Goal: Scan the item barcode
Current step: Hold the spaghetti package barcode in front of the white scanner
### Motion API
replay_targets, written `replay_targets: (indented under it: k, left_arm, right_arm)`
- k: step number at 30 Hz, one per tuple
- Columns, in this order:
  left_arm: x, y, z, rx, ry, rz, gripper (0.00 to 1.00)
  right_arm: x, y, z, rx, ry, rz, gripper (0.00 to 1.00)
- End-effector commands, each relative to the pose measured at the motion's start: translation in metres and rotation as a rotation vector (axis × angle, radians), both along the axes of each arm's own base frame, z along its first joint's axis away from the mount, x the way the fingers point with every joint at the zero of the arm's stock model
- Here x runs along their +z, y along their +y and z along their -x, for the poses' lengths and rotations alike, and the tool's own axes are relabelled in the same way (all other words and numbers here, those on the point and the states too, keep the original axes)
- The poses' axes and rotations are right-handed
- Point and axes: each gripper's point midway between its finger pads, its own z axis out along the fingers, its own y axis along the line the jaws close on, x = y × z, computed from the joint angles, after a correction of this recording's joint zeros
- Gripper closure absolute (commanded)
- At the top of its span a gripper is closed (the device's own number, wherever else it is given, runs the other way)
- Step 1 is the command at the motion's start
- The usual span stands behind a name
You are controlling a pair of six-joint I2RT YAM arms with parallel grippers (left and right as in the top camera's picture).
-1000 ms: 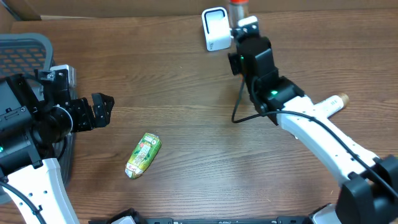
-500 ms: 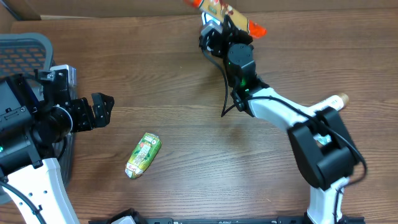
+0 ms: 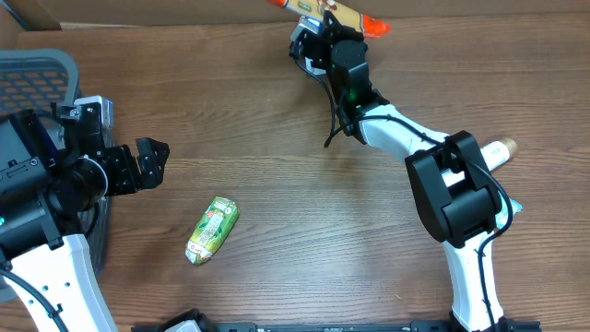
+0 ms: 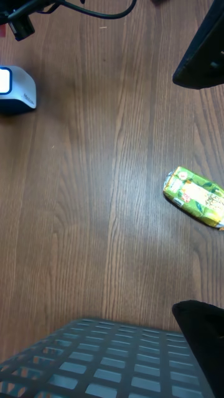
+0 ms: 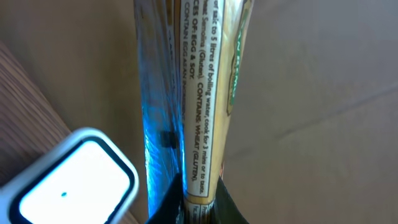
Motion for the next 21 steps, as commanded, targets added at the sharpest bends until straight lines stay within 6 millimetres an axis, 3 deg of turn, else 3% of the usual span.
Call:
replay_targets:
  k: [1, 10, 18, 21]
  left_arm:
    - [0.002, -0.001, -0.001, -0.022, -0.014, -0.003, 0.01]
    - [0.002, -0.001, -0.001, -0.022, -0.014, -0.003, 0.00]
    - [0.002, -0.001, -0.001, -0.022, -0.014, -0.003, 0.00]
    - [0.002, -0.001, -0.001, -0.022, -0.014, -0.003, 0.01]
  right_arm:
    - [0.054, 0.015, 0.000, 0.063, -0.112, -0.054, 0.96]
    - [0.030, 0.023, -0.003, 0.105, -0.100, 0.067, 0.96]
    - [0.034, 0.019, -0.003, 0.079, -0.105, 0.044, 0.96]
    - [0.055, 0.011, -0.001, 0.039, -0.097, -0.112, 0.96]
